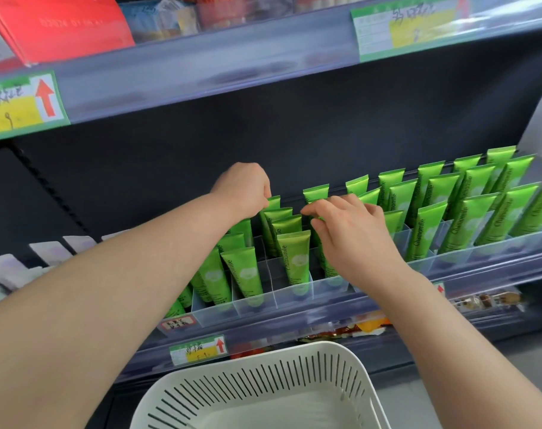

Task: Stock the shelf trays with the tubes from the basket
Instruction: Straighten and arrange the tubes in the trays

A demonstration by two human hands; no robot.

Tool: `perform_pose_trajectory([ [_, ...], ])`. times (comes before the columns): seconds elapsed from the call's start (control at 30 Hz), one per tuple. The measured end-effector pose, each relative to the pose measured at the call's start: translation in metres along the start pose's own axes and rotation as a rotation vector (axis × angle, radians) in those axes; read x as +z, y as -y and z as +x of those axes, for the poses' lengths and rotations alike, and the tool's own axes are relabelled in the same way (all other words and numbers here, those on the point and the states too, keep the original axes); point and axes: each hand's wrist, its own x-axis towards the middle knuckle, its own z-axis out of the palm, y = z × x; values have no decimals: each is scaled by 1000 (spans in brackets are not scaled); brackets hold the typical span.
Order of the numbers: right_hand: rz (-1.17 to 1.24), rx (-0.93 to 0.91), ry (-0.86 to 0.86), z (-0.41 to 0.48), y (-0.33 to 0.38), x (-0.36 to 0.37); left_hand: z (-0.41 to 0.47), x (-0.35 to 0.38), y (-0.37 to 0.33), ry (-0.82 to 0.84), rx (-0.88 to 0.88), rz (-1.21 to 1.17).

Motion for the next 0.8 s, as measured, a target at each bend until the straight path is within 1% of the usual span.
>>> perform_pose_trajectory([
  [0.17,-7,-18,-55,1,-4,3,4,5,-11,-89,10,-69],
  [0.3,-35,-23,-52,-1,-6,5,3,8,-10,-41,-4,-68],
  [0.43,-37,-25,-59,-2,-6,4,-2,-6,-7,-110,12,-178],
  [0.5,-33,-27,-77,-2,-4,4,-7,-16,-9,-45,59,-243],
  [0.53,-31,-29,-86,-2,-4,4,-9,-19,-10,19,85,-232],
  [0.6,-32,-30,-89,-3,-2,4,-12,-19,-13,114,136,-136],
  [0.67,-36,-29,-81,-3,-1,3,-13,-15,-15,107,158,-62],
  [0.8,-41,-52,-63,-4,-2,3,-12,-6,-19,16,149,-53],
])
